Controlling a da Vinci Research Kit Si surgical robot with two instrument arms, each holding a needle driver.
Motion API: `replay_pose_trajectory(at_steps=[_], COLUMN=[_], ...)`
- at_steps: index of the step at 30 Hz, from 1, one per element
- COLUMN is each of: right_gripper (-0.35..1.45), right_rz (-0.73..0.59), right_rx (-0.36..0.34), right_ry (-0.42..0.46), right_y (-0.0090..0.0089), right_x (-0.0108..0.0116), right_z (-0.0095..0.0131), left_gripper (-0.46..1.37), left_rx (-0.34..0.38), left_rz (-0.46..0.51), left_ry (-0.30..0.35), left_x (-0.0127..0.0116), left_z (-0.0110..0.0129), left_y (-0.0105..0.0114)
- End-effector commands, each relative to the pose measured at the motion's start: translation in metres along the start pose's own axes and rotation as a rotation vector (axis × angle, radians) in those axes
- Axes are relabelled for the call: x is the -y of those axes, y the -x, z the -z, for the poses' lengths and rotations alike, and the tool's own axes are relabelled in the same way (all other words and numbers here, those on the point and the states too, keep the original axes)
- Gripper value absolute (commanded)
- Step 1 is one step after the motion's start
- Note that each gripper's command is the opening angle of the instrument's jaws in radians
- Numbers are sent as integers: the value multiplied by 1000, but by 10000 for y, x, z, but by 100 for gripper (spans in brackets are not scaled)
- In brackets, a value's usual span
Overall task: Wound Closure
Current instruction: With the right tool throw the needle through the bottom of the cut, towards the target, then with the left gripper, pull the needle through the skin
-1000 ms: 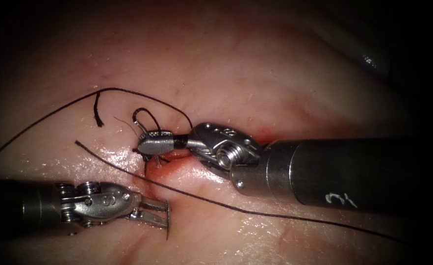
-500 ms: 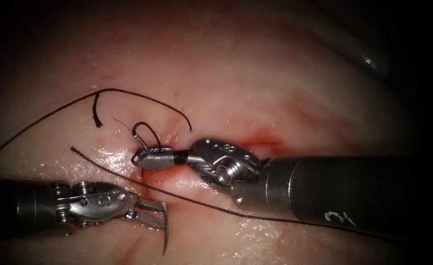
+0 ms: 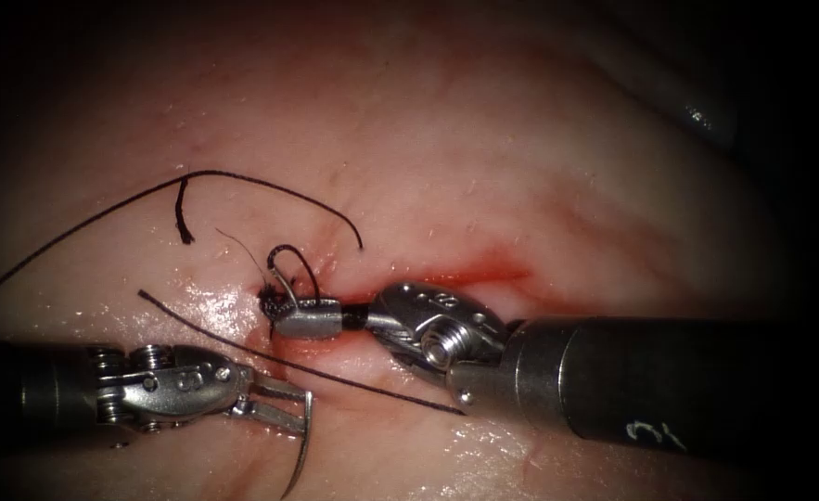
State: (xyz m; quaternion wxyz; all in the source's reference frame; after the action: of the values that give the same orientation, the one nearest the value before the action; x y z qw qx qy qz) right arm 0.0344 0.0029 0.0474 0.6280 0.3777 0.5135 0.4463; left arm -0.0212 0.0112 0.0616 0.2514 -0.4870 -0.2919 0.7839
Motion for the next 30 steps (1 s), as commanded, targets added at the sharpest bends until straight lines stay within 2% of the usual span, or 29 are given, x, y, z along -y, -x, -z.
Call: replay_pose_trajectory(at_steps=[1, 3, 4, 5, 6, 14, 21, 25, 26, 27, 30], right_gripper=[31, 86, 105, 119, 123, 126, 126, 126, 126, 126, 123], right_rz=[18, 52, 77, 101, 108, 167, 272, 326, 336, 340, 348], right_rx=[-5, -16, -26, -40, -48, -76, -85, -65, -53, -33, 3], right_ry=[9, 29, 48, 76, 94, 178, 240, 279, 289, 298, 307], right_y=[-1, -10, -14, -20, -24, -55, -79, -88, -89, -88, -85], right_x=[-3, -9, -12, -16, -18, -34, -47, -51, -52, -53, -53], right_z=[1, 4, 6, 8, 10, 27, 44, 52, 54, 56, 61], left_gripper=[20, 23, 25, 26, 27, 27, 40, 54, 58, 71, 79], left_rx=[-2, -3, -3, -3, -4, -16, -26, -49, -52, -59, -85], left_rz=[-3, -10, -15, -21, -21, -46, -90, -121, -127, -139, -179], left_ry=[-4, -2, -2, 0, 1, 0, 1, -4, -4, -3, -6], left_x=[-1, -1, -1, 0, 0, 1, 2, 2, 2, 2, 4], left_z=[1, 2, 3, 4, 5, 7, 9, 12, 13, 16, 23], left_y=[0, 0, 0, 0, 0, 1, 3, 3, 3, 3, -1])
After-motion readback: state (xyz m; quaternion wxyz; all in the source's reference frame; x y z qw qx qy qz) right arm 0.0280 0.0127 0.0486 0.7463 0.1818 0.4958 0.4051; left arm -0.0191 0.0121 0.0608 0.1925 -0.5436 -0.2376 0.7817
